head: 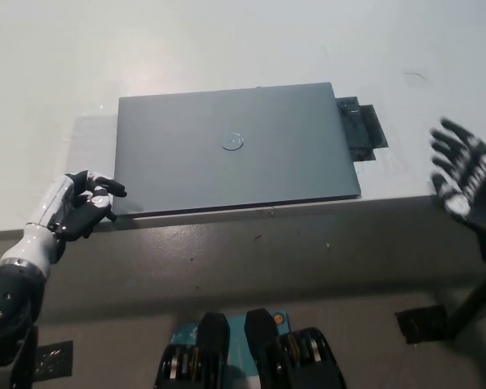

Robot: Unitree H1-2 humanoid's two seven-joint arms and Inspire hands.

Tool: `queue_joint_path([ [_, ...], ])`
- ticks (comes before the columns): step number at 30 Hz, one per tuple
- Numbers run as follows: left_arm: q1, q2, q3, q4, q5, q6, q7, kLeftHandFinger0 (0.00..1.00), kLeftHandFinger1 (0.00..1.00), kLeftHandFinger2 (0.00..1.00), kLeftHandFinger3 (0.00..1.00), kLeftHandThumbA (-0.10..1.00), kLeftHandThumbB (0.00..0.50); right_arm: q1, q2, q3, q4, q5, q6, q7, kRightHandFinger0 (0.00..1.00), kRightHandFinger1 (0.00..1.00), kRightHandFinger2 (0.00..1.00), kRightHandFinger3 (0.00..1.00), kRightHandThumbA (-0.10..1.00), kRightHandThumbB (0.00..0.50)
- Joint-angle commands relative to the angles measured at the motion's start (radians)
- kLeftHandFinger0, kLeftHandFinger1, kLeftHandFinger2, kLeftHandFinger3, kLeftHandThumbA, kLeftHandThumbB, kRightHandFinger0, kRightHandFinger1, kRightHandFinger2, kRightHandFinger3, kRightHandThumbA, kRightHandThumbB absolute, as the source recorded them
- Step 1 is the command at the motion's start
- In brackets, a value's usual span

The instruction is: The robot uses its right hand to push down on the lid of a laptop kept in the middle of the desk to close it

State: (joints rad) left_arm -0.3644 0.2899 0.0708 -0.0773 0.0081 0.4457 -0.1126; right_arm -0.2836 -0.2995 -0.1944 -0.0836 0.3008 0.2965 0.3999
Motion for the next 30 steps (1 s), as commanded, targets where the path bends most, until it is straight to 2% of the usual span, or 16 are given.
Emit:
queue_joint_path([
  [1,-0.024,0.025,0.009,-0.042,0.015,0.023,0.008,0.11,0.35,0.50,0.58,-0.05,0.180,0.024,-0.015,-0.028,-0.013,0.038,-0.043,-0.012,1.00,1.00,0.96,1.00,0.42,0.309],
  [2,-0.025,0.030,-0.001,-0.041,0.034,0.008,0.013,0.08,0.34,0.49,0.56,-0.07,0.166,0.046,-0.016,-0.026,-0.018,0.021,-0.054,-0.017,1.00,1.00,0.98,1.00,0.44,0.296],
  [5,-0.032,0.027,-0.003,-0.040,0.039,0.015,0.012,0.08,0.33,0.48,0.54,-0.05,0.172,0.063,-0.014,-0.034,-0.019,0.026,-0.066,-0.021,1.00,1.00,0.98,1.00,0.42,0.279],
  [7,-0.036,0.023,0.000,-0.037,0.037,0.020,0.012,0.05,0.31,0.47,0.53,-0.04,0.176,0.081,-0.014,-0.041,-0.020,0.029,-0.082,-0.020,1.00,1.00,0.97,1.00,0.44,0.305],
  [8,-0.042,0.030,-0.003,-0.033,0.041,0.024,0.007,0.09,0.34,0.50,0.55,-0.03,0.173,0.087,-0.012,-0.045,-0.015,0.027,-0.093,-0.024,1.00,1.00,0.95,1.00,0.47,0.324],
  [10,-0.041,0.027,0.003,-0.028,0.030,0.009,0.003,0.09,0.34,0.50,0.55,-0.05,0.162,0.089,-0.011,-0.050,-0.011,0.034,-0.090,-0.023,1.00,1.00,0.94,1.00,0.46,0.326],
  [11,-0.039,0.028,0.007,-0.033,0.022,0.011,-0.003,0.11,0.36,0.52,0.57,-0.03,0.160,0.097,-0.008,-0.059,-0.010,0.040,-0.073,-0.033,1.00,1.00,0.94,1.00,0.43,0.304],
  [14,-0.040,0.027,0.007,-0.030,0.020,0.003,-0.004,0.11,0.36,0.53,0.57,-0.03,0.170,0.108,-0.013,-0.056,-0.009,0.012,-0.075,-0.045,1.00,1.00,0.94,1.00,0.44,0.305],
  [16,-0.038,0.028,0.009,-0.032,0.017,0.000,-0.005,0.11,0.36,0.52,0.56,-0.03,0.173,0.105,-0.024,-0.049,0.000,-0.012,-0.081,-0.053,1.00,1.00,0.96,1.00,0.45,0.326],
  [19,-0.031,0.028,0.005,-0.030,0.025,0.002,-0.002,0.11,0.36,0.53,0.57,0.01,0.181,0.100,-0.042,-0.048,0.001,-0.038,-0.072,-0.069,1.00,1.00,0.95,1.00,0.39,0.313],
  [23,-0.034,0.020,0.016,-0.020,0.007,-0.013,-0.003,0.08,0.35,0.54,0.55,-0.04,0.174,0.086,-0.056,-0.048,0.011,-0.054,-0.059,-0.090,1.00,1.00,0.93,1.00,0.38,0.311],
  [30,-0.037,0.030,0.014,-0.035,0.018,0.013,-0.001,0.15,0.41,0.59,0.54,0.01,0.186,0.076,-0.060,-0.017,0.009,-0.072,-0.065,-0.093,1.00,1.00,0.91,1.00,0.37,0.313],
])
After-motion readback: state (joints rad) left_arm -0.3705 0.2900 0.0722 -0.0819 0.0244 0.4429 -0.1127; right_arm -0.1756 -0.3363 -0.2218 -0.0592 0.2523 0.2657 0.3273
